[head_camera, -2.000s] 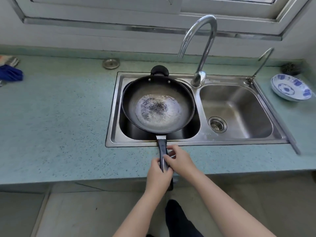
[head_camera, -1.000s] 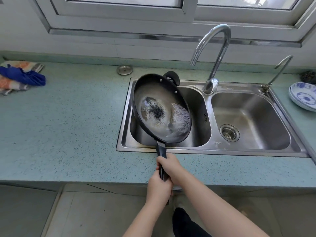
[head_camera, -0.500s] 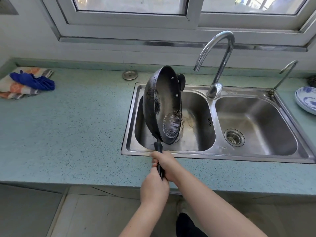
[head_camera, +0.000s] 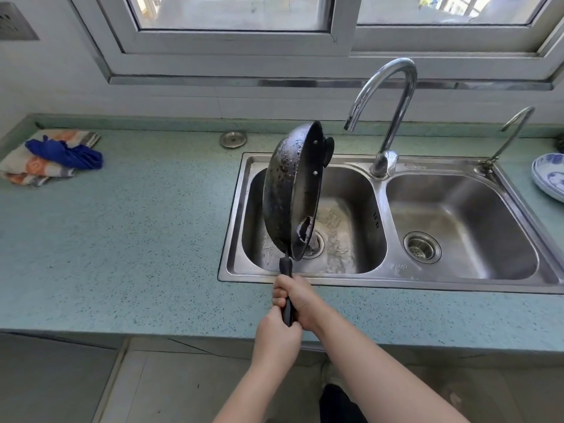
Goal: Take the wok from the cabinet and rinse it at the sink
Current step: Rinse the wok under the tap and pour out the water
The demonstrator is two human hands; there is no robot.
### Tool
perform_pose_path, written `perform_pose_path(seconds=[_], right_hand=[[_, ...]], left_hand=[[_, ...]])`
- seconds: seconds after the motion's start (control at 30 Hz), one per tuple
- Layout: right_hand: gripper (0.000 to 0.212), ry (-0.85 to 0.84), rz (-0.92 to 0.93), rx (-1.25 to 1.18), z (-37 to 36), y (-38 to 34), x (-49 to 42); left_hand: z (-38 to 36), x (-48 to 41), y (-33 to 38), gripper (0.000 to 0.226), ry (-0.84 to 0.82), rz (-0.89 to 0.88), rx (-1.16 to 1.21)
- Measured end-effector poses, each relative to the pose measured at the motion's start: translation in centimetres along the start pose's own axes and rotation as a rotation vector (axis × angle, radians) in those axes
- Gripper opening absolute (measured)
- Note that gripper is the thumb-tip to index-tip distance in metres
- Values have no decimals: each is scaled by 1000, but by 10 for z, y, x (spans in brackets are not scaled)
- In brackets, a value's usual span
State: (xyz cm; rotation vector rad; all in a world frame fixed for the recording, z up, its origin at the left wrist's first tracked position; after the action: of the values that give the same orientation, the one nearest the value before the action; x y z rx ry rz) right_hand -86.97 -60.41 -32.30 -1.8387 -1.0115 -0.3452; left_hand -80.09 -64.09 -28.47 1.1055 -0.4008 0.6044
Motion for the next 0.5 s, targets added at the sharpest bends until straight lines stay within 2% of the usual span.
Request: perform_pose_path(seconds=[0.07, 0.27, 0.5], right_hand=[[32, -21, -10, -22, 0, 1, -1], [33, -70, -56, -82, -9, 3, -4], [38, -117, -48, -131, -15, -3, -3]], left_hand=[[0, 2, 3, 4, 25, -25, -73], [9, 3, 7, 28, 77, -40, -274], [11, 6, 16, 24, 115, -29, -386]])
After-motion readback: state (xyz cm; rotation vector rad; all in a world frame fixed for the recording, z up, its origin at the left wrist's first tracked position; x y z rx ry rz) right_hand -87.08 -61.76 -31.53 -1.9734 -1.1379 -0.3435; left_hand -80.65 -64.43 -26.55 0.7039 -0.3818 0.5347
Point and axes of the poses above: each hand's wrist, its own x-axis away from the middle knuckle, its own z-axis out of the back of the hand, y = z × x, the point moved 7 cm from there along -x, towards the middle knuckle, and after that the axes turned 6 degrees about -y, right-handed, at the moved point
